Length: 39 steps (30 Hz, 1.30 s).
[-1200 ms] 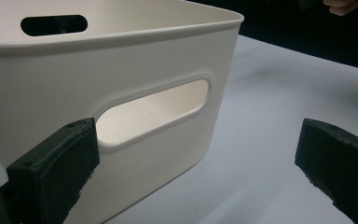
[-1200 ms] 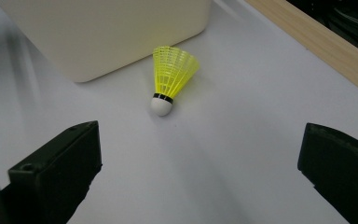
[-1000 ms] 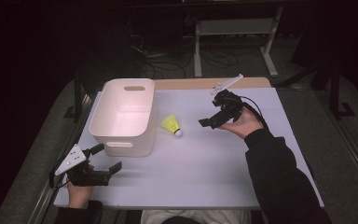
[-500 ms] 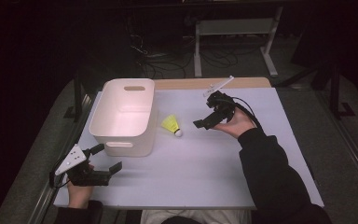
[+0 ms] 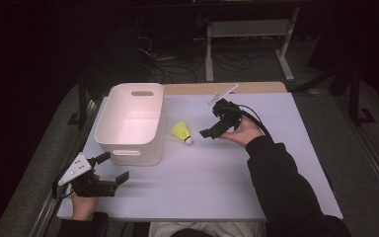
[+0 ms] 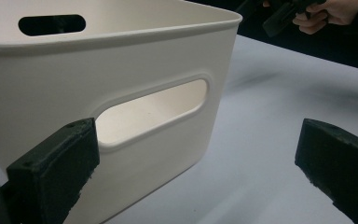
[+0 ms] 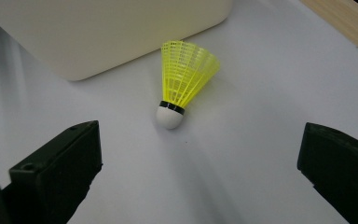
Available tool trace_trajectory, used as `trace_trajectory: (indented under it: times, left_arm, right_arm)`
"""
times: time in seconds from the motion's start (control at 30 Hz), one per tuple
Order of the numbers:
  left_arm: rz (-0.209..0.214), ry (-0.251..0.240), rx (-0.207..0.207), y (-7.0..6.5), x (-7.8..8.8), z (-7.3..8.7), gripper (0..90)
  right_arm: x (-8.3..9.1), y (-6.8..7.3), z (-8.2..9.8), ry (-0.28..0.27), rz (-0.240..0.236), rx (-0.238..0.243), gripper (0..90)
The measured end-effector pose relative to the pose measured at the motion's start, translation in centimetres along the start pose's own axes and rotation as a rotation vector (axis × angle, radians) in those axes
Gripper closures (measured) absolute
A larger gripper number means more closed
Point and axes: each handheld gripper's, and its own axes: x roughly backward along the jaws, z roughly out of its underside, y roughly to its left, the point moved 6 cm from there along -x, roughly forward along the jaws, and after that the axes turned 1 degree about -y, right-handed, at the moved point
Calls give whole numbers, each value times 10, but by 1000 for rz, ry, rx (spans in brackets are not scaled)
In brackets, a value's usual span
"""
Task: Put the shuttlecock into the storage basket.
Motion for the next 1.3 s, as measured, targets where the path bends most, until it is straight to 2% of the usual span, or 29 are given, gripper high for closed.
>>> trace_trajectory:
  times: [0.4, 0.8, 1.3]
  left_arm:
    - [0, 1, -1, 0, 0, 0, 0]
    - [2, 0, -2, 0, 0, 0, 0]
    - [4, 1, -3, 0, 0, 0, 0]
  right_arm:
    - [-17, 3, 3, 30, -19, -5, 0]
    - [-42, 7, 8, 56, -48, -11, 0]
    - [-61, 11, 8, 66, -67, -12, 0]
